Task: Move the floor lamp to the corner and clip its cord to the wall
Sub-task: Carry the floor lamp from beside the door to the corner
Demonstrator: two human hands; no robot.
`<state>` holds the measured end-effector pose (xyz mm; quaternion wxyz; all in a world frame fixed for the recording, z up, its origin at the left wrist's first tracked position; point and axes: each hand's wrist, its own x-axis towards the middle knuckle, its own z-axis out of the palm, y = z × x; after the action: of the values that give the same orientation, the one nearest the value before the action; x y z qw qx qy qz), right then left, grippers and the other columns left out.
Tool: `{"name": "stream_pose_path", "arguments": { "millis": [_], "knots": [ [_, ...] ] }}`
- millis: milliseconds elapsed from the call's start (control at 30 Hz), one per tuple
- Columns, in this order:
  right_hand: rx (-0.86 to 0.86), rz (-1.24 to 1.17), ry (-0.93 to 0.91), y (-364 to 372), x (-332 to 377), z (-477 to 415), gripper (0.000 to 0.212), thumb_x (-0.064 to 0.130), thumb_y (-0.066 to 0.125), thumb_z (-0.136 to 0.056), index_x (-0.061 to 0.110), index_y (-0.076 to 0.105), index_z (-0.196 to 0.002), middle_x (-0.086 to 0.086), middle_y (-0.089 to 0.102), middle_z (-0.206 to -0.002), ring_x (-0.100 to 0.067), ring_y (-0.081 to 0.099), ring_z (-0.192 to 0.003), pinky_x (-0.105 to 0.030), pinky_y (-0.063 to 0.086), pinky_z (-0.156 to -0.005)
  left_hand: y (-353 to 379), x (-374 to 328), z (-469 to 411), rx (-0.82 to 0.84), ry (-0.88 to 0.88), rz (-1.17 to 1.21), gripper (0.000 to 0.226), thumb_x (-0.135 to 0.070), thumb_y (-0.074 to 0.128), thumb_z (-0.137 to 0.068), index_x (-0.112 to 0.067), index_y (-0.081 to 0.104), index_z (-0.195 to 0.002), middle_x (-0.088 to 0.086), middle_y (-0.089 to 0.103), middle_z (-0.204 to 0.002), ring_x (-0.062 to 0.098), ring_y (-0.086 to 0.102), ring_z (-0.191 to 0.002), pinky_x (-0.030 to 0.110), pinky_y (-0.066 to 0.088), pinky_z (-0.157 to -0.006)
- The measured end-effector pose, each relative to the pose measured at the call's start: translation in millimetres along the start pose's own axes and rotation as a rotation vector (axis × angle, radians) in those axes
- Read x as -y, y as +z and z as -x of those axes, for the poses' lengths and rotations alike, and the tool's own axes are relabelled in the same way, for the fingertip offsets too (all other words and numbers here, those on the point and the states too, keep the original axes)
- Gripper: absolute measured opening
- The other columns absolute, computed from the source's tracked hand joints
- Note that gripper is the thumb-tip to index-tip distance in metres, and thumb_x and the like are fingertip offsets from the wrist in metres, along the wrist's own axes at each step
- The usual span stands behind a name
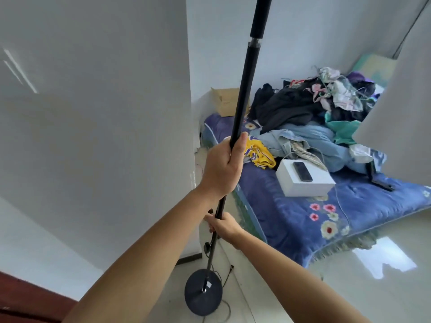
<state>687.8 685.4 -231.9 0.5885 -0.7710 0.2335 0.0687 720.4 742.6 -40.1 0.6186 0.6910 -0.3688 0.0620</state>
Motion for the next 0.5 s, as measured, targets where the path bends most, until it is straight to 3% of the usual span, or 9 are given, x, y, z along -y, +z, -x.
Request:
{"name": "stream_pose_path", "arguments": {
  "millis": [67,167,333,500],
  "knots": [
    [-0.047,-0.027,-0.001,-21.1,-12.8,13.4,0.042,0.061,0.059,-0.068,0.019,0.053,-0.064,0.006,0.053,-0.055,-0.008,0.052,-0.050,-0.030,0.045,-0.062,23.4,-13.9,5.2,0.021,0.000,0.028,0.060,-0.039,0.038,-0.103,0.000,0.039,-0.057,0.016,0.042,-0.047,0.032,0.043,-0.043,0.047,0.038,-0.048],
    [-0.089,-0.059,-0.017,-58.4,-28.1,37.6,0.037,0.053,0.060,-0.076,0.024,0.047,-0.058,0.010,0.046,-0.049,-0.010,0.047,-0.050,-0.031,0.043,-0.061,63.7,-39.0,12.5,0.057,0.018,0.061,0.062,-0.043,0.038,-0.101,0.003,0.037,-0.059,0.022,0.040,-0.047,0.040,0.041,-0.045,0.051,0.038,-0.046],
    [-0.200,-0.110,-0.030,-134.7,-66.1,84.2,0.038,0.054,0.060,-0.083,0.023,0.052,-0.061,0.008,0.053,-0.056,-0.012,0.057,-0.060,-0.032,0.048,-0.069,152.0,-87.8,27.6,0.127,0.032,0.096,0.061,-0.049,0.037,-0.099,-0.004,0.034,-0.059,0.015,0.034,-0.045,0.036,0.036,-0.042,0.051,0.035,-0.043],
    [-0.279,-0.221,-0.021,-201.8,-103.9,130.9,0.037,0.053,0.060,-0.084,0.023,0.052,-0.064,0.008,0.052,-0.060,-0.008,0.051,-0.057,-0.028,0.044,-0.064,234.0,-135.4,48.6,0.149,0.056,0.086,0.056,-0.052,0.037,-0.097,-0.018,0.034,-0.053,0.018,0.038,-0.042,0.039,0.040,-0.039,0.054,0.037,-0.042]
  ]
}}
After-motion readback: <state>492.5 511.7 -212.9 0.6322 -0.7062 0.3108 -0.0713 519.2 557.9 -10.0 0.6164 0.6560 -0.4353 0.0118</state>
